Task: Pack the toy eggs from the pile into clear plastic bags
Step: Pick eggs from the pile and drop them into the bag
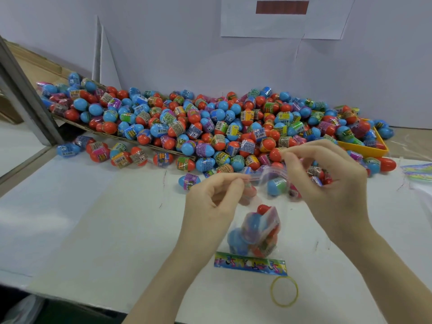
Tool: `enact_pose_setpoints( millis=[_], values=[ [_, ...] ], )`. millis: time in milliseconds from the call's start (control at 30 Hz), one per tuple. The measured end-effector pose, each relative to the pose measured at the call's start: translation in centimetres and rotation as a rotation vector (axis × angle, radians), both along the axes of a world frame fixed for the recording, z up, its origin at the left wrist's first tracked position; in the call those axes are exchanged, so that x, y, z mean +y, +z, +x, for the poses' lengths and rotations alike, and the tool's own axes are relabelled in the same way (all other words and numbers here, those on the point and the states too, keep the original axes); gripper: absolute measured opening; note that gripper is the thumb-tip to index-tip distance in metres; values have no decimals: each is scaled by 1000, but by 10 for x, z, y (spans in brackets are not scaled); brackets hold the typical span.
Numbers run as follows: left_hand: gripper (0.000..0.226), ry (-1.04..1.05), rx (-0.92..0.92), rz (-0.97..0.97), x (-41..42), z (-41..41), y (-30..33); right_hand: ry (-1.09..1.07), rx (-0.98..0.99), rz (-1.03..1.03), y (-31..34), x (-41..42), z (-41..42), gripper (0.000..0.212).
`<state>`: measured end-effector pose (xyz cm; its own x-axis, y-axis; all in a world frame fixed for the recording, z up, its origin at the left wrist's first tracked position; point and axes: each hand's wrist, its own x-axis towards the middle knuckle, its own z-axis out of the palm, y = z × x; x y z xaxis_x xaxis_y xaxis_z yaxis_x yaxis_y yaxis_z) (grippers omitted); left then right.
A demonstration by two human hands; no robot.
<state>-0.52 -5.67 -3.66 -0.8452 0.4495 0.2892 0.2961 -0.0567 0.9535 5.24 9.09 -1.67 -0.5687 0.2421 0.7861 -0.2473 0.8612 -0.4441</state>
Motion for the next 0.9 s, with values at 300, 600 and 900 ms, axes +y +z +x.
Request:
enact_pose_setpoints(
  millis=[300,600,900],
  values=[
    [22,-70,-84,99,-1,-1,-1,26,6,359,-9,-10,2,15],
    [31,-132,53,4,-6,-1,2,-18,1,653,-2,-6,-2,19],
    [24,0,322,-148,-3,3,0,-111,70,990,5,-9,-1,26]
  ],
)
